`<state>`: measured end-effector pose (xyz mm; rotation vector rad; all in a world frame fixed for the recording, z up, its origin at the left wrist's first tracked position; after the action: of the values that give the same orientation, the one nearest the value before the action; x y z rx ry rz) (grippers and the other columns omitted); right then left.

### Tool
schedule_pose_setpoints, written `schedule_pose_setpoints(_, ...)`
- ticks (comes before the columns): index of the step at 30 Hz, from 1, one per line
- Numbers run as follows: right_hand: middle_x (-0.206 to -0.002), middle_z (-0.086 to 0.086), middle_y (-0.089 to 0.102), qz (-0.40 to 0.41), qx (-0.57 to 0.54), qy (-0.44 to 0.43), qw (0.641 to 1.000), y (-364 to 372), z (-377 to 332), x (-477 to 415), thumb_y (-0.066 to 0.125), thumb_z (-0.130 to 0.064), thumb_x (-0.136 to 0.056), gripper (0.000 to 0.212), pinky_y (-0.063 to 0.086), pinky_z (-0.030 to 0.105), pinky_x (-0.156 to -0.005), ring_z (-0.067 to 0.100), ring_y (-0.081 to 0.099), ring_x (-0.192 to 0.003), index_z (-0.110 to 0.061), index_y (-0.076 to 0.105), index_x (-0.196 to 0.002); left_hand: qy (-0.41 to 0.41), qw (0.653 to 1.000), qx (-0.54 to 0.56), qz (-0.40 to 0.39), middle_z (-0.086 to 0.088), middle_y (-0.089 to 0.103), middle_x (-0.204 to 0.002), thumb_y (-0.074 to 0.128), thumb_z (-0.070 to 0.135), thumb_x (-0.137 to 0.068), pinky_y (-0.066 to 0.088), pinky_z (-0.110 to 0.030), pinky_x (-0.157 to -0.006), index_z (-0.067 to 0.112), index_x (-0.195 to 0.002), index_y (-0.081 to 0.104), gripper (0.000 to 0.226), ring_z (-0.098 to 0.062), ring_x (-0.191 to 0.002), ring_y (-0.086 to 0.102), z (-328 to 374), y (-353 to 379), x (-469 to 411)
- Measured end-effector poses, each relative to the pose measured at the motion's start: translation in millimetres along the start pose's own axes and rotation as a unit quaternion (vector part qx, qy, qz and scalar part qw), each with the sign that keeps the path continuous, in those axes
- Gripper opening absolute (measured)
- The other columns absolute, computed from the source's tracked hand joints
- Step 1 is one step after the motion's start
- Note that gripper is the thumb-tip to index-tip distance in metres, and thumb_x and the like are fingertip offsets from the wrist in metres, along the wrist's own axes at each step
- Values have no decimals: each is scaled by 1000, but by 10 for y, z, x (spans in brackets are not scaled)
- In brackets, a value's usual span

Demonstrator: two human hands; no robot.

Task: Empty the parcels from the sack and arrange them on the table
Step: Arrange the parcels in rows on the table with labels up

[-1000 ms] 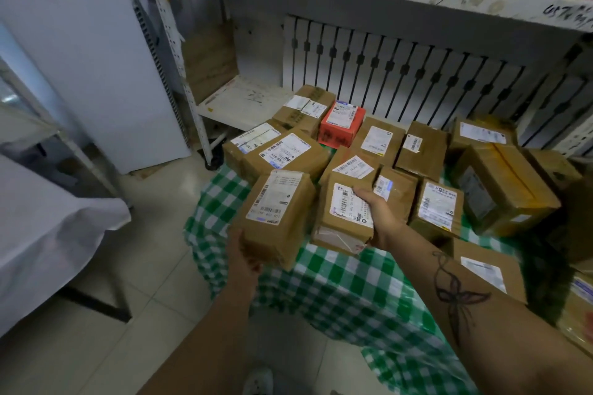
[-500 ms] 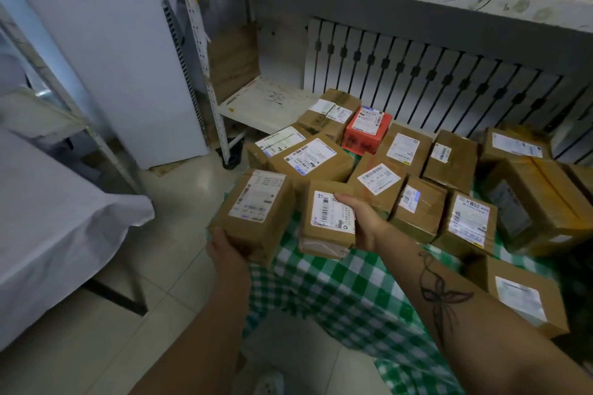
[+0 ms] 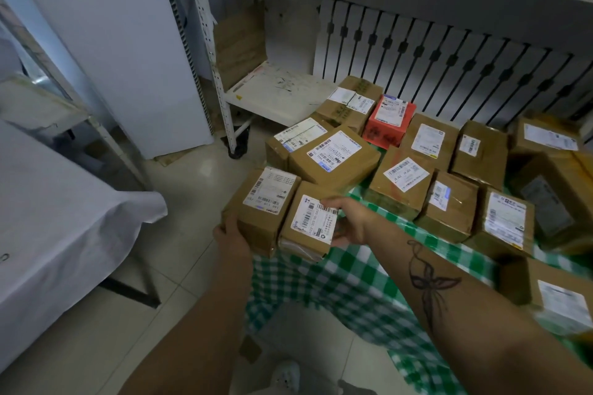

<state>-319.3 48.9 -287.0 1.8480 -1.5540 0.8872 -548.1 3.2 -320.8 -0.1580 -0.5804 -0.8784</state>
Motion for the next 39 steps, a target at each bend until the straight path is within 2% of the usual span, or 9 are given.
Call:
schedule_pose_setpoints(5,-82,10,62,31,-51,0,998,73,55,-153,49,-26,-98,21,46,48,-92,27,60,-79,-11,53,-83,-76,996,-33,-19,-11,53,-131,29,70,-53,44,-53,-99,29,-116,54,79,-35,-118,53,-609,-58,-796)
schedule_pose_setpoints(7,-82,9,61,58,-81,5,995,63,91,-213,46,-24,-99,22,46,48,-89,26,59,-78,-10,52,-84,-81,994,-56,-38,-4,63,-116,32,65,-71,47,-46,-97,31,-104,56,53,-28,-106,60,-262,5,-502)
schedule_pose_setpoints(9,-80,9,58,90,-111,9,990,24,133,-250,41,-21,-101,21,46,46,-84,24,56,-73,-9,50,-87,-99,992,-30,-72,-1,62,-112,32,48,-93,48,-40,-93,26,-114,55,38,-25,-103,60,-35,159,-220)
schedule_pose_setpoints(13,-81,10,55,125,-139,17,982,-67,222,-312,39,-17,-102,14,43,51,-89,30,54,-93,-5,46,-103,-110,990,-55,-76,-12,56,-129,26,36,-99,43,-41,-99,11,-132,50,48,-28,-117,55,-30,284,-280)
schedule_pose_setpoints(17,-102,17,60,134,-156,21,978,-82,258,-364,41,-15,-101,23,45,54,-90,36,57,-110,-2,47,-120,-72,987,-140,-26,-22,51,-134,32,36,-89,40,-50,-104,5,-124,54,52,-32,-115,53,50,276,-442)
schedule_pose_setpoints(24,-85,12,58,134,-117,53,983,-116,260,-431,47,-18,-98,37,50,46,-78,28,59,-77,-3,41,-132,-20,903,-411,123,-19,41,-139,41,34,-93,34,-46,-105,3,-138,35,56,-37,-126,42,457,198,-534)
schedule_pose_setpoints(28,-113,13,60,144,-97,38,984,-243,72,-435,55,-27,-94,54,42,27,-57,17,53,-68,-6,32,-139,108,877,-462,77,-18,38,-141,50,27,-89,31,-46,-107,4,-136,35,55,-36,-129,37,829,783,-635)
schedule_pose_setpoints(32,-134,16,49,193,-90,-24,977,-483,-195,-558,65,-26,-87,70,47,36,-91,30,55,-113,-9,24,-141,238,832,-501,-22,-19,45,-135,46,22,-93,37,-43,-101,4,-133,41,44,-34,-123,44,998,1575,-538)
schedule_pose_setpoints(39,-136,13,51,186,-147,-59,970,-695,-486,-658,71,-18,-82,68,40,44,-108,31,50,-126,-6,32,-137,255,774,-576,-63,-19,30,-147,49,18,-91,29,-45,-109,7,-141,29,56,-35,-133,29,859,2050,-697)
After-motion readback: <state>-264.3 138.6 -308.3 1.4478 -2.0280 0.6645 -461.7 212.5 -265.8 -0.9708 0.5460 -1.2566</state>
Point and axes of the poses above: each hand's wrist, its own x-axis away from the middle knuckle, its own y-axis out of the palm, z = x × y, the point moved 9 cm from there along -x, towards the middle knuckle
